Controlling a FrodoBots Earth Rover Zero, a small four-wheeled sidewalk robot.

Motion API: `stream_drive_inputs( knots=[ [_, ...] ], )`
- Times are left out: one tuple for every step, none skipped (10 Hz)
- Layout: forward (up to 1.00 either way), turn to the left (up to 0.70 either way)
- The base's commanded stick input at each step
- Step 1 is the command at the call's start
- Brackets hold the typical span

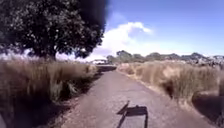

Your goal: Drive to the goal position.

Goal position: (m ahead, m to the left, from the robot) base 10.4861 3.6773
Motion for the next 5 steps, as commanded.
stream_drive_inputs(
  knots=[
    [0.70,0.00],
    [0.70,0.00],
    [0.70,0.00],
    [0.70,0.00],
    [0.70,0.00]
  ],
)
